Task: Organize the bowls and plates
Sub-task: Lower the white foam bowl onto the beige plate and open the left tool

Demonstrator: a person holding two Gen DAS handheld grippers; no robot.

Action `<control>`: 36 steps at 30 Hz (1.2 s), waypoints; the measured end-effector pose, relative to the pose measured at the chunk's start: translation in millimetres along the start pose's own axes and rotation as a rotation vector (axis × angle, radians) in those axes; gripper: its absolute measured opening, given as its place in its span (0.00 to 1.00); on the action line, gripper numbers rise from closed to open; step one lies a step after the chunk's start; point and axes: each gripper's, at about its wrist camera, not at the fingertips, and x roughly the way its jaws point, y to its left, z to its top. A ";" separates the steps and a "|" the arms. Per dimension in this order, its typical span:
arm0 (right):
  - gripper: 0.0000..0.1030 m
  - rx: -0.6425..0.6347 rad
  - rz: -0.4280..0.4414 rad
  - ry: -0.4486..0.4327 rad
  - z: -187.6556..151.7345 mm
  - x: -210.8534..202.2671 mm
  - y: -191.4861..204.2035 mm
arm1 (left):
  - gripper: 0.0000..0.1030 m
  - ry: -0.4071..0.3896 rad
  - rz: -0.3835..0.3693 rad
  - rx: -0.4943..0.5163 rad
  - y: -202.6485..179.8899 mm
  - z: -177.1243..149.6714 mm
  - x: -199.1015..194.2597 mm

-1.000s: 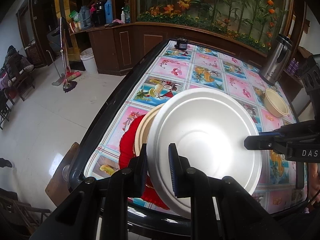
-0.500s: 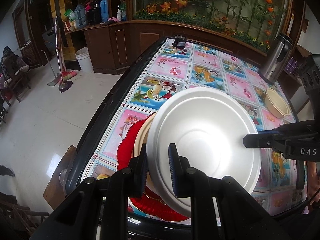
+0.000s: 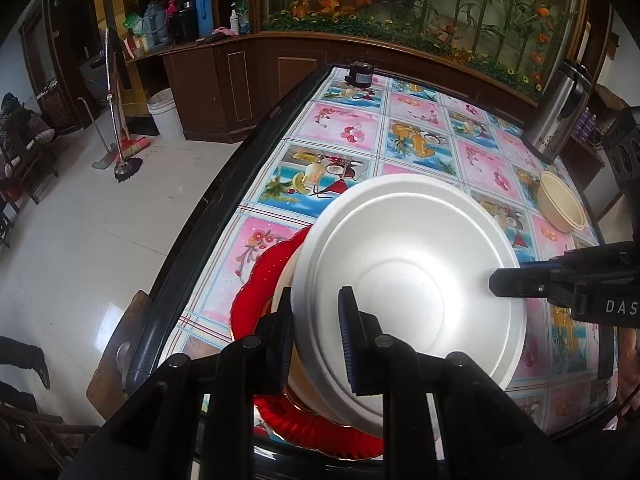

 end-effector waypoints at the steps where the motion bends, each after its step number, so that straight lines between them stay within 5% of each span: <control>1: 0.12 -0.004 0.004 0.003 0.0 0.3 1.4 | 0.21 -0.003 -0.001 -0.005 2.1 -0.3 -2.0; 21: 0.15 -0.034 0.024 0.035 1.0 11.9 10.6 | 0.21 0.056 0.026 -0.039 12.2 -14.3 14.4; 28: 0.43 -0.086 0.015 0.010 -0.2 8.8 22.9 | 0.21 0.054 0.039 -0.051 15.1 -16.7 11.6; 36: 0.44 -0.069 0.020 -0.021 -0.6 -2.6 16.3 | 0.31 0.034 0.048 -0.077 18.9 -16.5 3.3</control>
